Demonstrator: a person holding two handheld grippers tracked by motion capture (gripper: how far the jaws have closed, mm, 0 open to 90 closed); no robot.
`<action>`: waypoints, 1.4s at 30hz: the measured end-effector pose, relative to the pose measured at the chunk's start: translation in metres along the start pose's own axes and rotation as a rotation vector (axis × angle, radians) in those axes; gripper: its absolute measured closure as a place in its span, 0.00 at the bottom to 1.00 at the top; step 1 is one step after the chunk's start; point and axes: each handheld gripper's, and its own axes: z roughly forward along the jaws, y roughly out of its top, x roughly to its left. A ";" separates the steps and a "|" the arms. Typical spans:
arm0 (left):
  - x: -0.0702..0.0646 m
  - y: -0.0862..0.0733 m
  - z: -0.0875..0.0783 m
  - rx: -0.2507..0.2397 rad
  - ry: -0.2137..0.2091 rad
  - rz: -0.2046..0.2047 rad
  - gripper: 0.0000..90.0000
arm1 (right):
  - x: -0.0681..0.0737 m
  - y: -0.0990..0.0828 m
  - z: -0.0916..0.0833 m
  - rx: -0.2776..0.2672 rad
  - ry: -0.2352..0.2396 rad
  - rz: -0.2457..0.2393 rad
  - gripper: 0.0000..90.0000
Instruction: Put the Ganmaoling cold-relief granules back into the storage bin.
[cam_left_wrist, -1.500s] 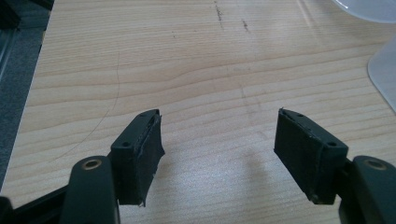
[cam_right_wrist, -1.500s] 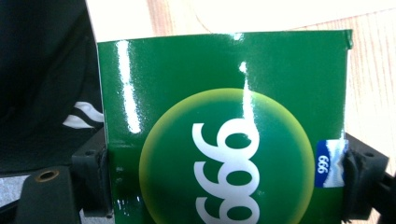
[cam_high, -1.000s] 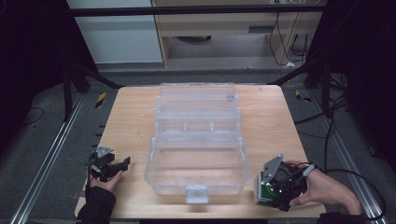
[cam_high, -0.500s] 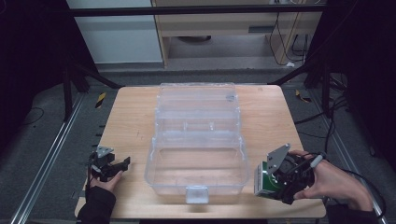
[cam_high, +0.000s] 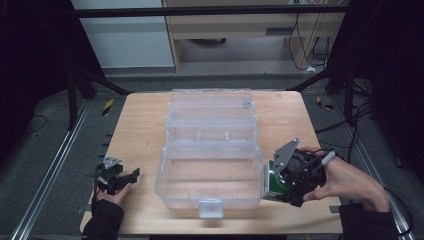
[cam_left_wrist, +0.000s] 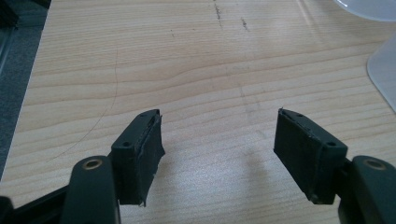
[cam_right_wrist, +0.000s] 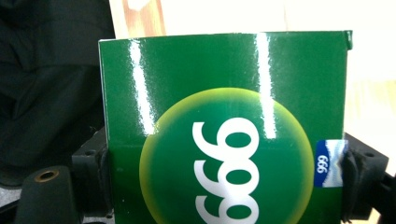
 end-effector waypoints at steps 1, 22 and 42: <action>0.000 0.000 0.000 0.001 0.000 0.000 0.35 | -0.001 0.002 0.000 0.000 0.001 0.002 0.18; 0.000 0.000 0.000 -0.002 -0.004 0.002 0.35 | -0.023 0.043 0.026 -0.022 0.032 -0.025 0.18; 0.000 0.000 0.000 -0.002 -0.004 0.005 0.36 | -0.025 0.059 0.058 -0.016 0.030 -0.064 0.17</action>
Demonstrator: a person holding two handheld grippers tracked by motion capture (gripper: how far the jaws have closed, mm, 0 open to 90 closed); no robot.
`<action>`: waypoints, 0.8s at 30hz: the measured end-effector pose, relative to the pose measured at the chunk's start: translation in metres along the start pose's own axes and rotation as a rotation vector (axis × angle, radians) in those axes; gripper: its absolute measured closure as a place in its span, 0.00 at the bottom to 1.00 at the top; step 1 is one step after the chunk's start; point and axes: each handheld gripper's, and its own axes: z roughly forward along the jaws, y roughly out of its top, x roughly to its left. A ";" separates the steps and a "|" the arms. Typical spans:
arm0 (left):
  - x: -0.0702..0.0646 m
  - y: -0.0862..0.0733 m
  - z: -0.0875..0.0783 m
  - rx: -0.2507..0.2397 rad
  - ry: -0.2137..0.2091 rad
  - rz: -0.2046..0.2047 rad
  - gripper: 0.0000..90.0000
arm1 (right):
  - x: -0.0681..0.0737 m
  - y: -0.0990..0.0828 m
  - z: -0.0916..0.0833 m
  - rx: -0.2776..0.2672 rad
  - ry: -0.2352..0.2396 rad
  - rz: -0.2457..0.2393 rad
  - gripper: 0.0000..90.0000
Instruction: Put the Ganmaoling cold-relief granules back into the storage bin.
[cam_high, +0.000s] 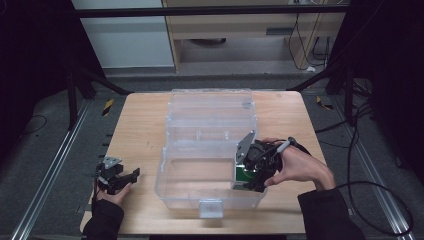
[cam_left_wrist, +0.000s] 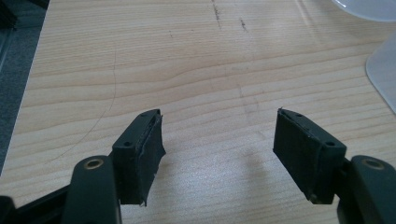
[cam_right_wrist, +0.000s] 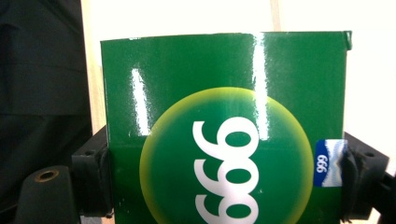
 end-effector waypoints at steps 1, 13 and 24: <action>0.000 0.000 0.000 0.000 0.000 0.000 0.36 | 0.000 0.000 0.000 0.000 0.000 0.000 0.17; 0.000 0.000 0.000 -0.001 0.000 0.000 0.36 | 0.000 0.000 0.018 0.029 0.009 -0.012 0.18; 0.000 0.000 0.000 0.002 0.002 0.003 0.36 | -0.001 -0.009 0.036 0.034 0.010 0.005 0.17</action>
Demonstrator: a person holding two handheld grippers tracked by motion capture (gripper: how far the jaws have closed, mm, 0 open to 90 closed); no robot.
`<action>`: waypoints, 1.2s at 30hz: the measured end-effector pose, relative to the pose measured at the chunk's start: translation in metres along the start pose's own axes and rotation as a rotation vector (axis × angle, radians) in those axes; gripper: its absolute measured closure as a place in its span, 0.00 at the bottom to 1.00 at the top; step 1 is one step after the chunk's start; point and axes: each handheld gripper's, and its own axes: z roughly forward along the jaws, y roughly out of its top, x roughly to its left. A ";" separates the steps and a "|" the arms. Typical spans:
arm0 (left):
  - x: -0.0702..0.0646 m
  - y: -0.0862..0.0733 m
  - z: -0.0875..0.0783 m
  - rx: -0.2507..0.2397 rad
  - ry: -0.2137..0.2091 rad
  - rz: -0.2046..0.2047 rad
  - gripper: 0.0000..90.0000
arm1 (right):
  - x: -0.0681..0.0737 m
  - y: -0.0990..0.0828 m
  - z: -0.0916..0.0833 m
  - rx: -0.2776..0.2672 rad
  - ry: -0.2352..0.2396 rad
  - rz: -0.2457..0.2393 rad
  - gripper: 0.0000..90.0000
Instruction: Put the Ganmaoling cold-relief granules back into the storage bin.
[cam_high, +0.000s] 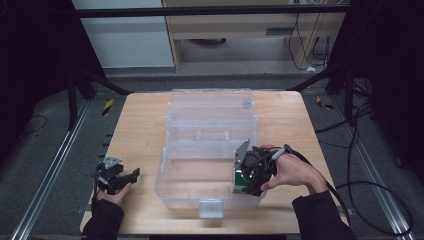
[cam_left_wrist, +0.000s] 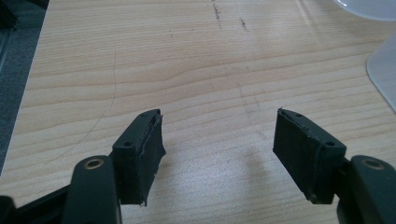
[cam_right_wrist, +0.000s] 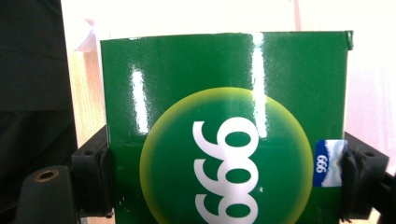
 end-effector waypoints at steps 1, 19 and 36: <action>0.000 0.000 0.000 0.000 0.000 0.000 0.36 | 0.000 0.000 0.000 0.000 0.000 0.000 0.17; 0.000 0.000 0.000 -0.003 -0.001 -0.001 0.36 | -0.002 -0.003 0.027 0.025 0.014 -0.003 0.17; 0.000 0.000 0.000 0.001 -0.001 -0.001 0.36 | -0.004 -0.006 0.040 0.042 0.021 -0.004 0.15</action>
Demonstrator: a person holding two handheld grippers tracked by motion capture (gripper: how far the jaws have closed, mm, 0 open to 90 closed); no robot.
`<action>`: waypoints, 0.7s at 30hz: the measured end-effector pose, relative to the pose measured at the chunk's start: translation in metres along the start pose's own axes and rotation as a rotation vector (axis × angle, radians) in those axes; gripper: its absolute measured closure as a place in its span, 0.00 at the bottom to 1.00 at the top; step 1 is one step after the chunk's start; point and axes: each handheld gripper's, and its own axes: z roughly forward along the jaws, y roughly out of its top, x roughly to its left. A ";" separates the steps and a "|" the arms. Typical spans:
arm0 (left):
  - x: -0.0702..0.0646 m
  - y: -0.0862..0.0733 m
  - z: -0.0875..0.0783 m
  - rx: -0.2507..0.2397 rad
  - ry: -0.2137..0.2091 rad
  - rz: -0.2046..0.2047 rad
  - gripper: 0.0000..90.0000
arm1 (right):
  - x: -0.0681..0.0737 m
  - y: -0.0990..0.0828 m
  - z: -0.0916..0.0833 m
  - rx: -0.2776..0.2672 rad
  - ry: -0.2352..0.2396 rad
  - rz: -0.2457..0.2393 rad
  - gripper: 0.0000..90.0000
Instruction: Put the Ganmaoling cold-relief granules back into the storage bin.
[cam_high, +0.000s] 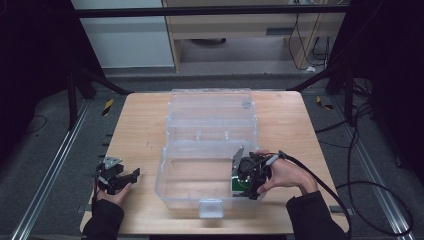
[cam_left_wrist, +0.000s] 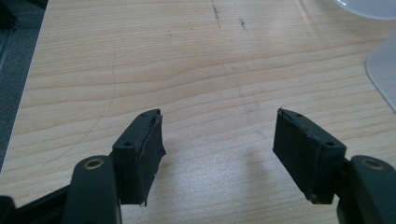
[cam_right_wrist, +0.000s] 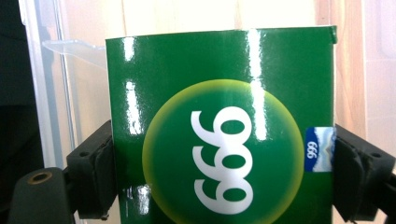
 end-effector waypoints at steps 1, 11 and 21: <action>0.000 0.000 0.000 0.000 -0.001 -0.001 0.36 | 0.000 0.000 0.000 0.000 0.000 0.000 0.15; 0.000 0.000 0.000 0.002 -0.002 0.002 0.36 | 0.000 -0.004 -0.024 -0.055 -0.032 0.037 0.12; 0.001 0.000 -0.001 0.001 -0.003 0.001 0.36 | 0.004 -0.022 -0.055 -0.200 -0.135 0.165 0.12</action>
